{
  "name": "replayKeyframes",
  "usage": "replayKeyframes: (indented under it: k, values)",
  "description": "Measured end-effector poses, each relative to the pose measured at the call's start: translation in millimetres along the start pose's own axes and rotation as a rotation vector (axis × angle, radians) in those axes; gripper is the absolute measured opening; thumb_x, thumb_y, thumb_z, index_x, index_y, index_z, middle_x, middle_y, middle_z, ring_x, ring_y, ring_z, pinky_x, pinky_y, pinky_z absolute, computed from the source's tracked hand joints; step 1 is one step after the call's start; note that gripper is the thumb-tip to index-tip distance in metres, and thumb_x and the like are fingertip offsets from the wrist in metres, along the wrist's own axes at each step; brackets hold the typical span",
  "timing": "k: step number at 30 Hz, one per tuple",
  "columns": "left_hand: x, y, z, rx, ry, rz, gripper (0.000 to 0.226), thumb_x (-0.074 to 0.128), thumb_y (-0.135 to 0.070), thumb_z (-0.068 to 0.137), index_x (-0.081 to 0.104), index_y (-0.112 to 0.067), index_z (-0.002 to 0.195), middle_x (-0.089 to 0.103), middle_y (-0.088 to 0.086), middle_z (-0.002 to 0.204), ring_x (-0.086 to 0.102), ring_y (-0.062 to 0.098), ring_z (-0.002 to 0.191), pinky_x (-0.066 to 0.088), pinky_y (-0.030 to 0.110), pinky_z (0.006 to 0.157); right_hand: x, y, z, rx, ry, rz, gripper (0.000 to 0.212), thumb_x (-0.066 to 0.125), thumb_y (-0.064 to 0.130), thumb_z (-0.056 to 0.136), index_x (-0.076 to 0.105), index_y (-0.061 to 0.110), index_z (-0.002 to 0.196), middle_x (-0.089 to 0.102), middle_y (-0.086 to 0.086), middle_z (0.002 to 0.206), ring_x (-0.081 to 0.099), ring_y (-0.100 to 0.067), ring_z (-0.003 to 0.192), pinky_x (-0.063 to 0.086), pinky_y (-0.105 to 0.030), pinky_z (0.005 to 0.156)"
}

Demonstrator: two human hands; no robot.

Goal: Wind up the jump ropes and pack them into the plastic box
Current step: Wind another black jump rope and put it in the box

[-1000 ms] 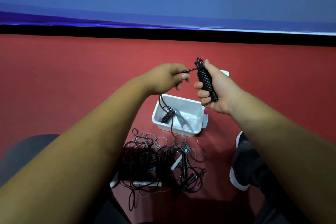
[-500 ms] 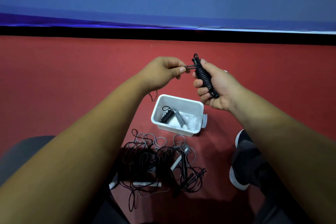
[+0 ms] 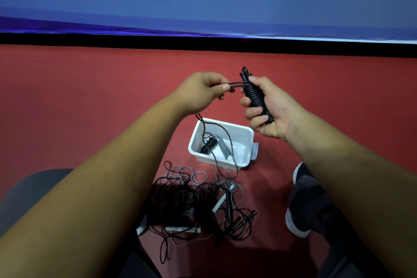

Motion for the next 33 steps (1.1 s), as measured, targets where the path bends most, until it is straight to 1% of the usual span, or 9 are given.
replayKeyframes:
  k: [5, 8, 12, 16, 19, 22, 25, 30, 33]
  values:
    - [2.6, 2.3, -0.2, -0.008, 0.01, -0.059, 0.015, 0.062, -0.025, 0.104, 0.077, -0.026, 0.102, 0.069, -0.008, 0.079, 0.05, 0.009, 0.069, 0.04, 0.028, 0.065, 4.0, 1.8, -3.1, -0.015, 0.011, 0.006, 0.028, 0.057, 0.048, 0.101, 0.063, 0.021, 0.093, 0.051, 0.006, 0.072, 0.033, -0.004, 0.043, 0.016, -0.014, 0.035]
    - [1.5, 1.6, 0.2, -0.009, 0.008, -0.092, 0.015, 0.062, -0.026, 0.104, 0.078, -0.024, 0.103, 0.068, -0.008, 0.078, 0.048, 0.013, 0.069, 0.039, 0.028, 0.064, 4.7, 2.8, -3.7, -0.027, 0.005, 0.016, 0.029, 0.057, 0.047, 0.1, 0.064, 0.02, 0.092, 0.053, 0.007, 0.073, 0.036, -0.004, 0.044, 0.017, -0.014, 0.035]
    - [2.9, 0.5, -1.3, -0.007, 0.007, -0.094, 0.016, 0.062, -0.026, 0.104, 0.077, -0.024, 0.103, 0.067, -0.007, 0.078, 0.045, 0.007, 0.062, 0.038, 0.021, 0.056, 4.7, 4.0, -4.1, -0.038, -0.025, 0.029, 0.028, 0.06, 0.047, 0.099, 0.065, 0.02, 0.093, 0.057, 0.007, 0.074, 0.042, -0.004, 0.046, 0.022, -0.015, 0.035]
    - [1.1, 3.8, -0.7, -0.019, -0.005, -0.075, 0.016, 0.062, -0.029, 0.104, 0.077, -0.026, 0.103, 0.068, -0.009, 0.078, 0.047, 0.014, 0.067, 0.039, 0.029, 0.064, 3.8, 3.1, -5.2, -0.035, -0.064, 0.011, 0.03, 0.062, 0.05, 0.1, 0.068, 0.021, 0.095, 0.06, 0.005, 0.074, 0.05, -0.006, 0.049, 0.033, -0.017, 0.036]
    - [-0.6, 6.5, -0.1, -0.021, -0.008, -0.091, 0.017, 0.061, -0.028, 0.105, 0.078, -0.024, 0.106, 0.068, -0.01, 0.078, 0.048, 0.014, 0.069, 0.039, 0.031, 0.068, 4.3, 1.6, -6.4, -0.046, -0.09, -0.023, 0.035, 0.063, 0.054, 0.1, 0.07, 0.02, 0.1, 0.061, 0.003, 0.073, 0.052, -0.007, 0.05, 0.038, -0.019, 0.038]
    - [1.2, 8.2, -0.3, -0.009, 0.076, 0.016, 0.02, 0.059, -0.022, 0.106, 0.077, -0.027, 0.115, 0.072, -0.009, 0.083, 0.052, 0.01, 0.069, 0.045, 0.031, 0.07, 4.7, 2.1, -5.6, -0.05, -0.072, -0.041, 0.036, 0.062, 0.056, 0.1, 0.068, 0.02, 0.099, 0.059, 0.003, 0.072, 0.046, -0.007, 0.047, 0.034, -0.018, 0.036]
    - [5.1, 16.0, -0.8, -0.043, 0.164, 0.103, 0.025, 0.062, -0.016, 0.104, 0.075, -0.025, 0.123, 0.078, -0.005, 0.089, 0.063, 0.007, 0.073, 0.056, 0.031, 0.081, 7.6, 0.7, -5.2, -0.039, -0.021, -0.085, 0.041, 0.061, 0.059, 0.1, 0.066, 0.019, 0.098, 0.056, 0.003, 0.072, 0.04, -0.007, 0.046, 0.027, -0.016, 0.036]
    - [7.2, 27.4, -4.2, -0.088, 0.214, 0.033, 0.025, 0.067, -0.009, 0.1, 0.076, -0.016, 0.122, 0.079, -0.004, 0.088, 0.072, 0.003, 0.08, 0.056, 0.016, 0.078, 16.1, -5.8, -9.2, -0.01, 0.073, -0.193, 0.046, 0.061, 0.062, 0.099, 0.065, 0.017, 0.099, 0.052, 0.005, 0.07, 0.036, -0.006, 0.043, 0.022, -0.016, 0.036]
    - [11.7, 37.1, -5.6, -0.155, 0.245, -0.11, 0.016, 0.068, -0.009, 0.1, 0.078, -0.013, 0.111, 0.079, 0.005, 0.092, 0.073, 0.014, 0.085, 0.061, 0.031, 0.087, 19.8, -10.2, -11.5, 0.028, 0.14, -0.229, 0.05, 0.059, 0.059, 0.099, 0.066, 0.012, 0.115, 0.051, 0.004, 0.071, 0.036, -0.006, 0.04, 0.023, -0.016, 0.034]
Point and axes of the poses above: each hand's wrist, its own z-axis towards the middle knuckle, its own x-axis out of the palm, y = z × x, the point moved 7 cm from there along z, towards the middle knuckle
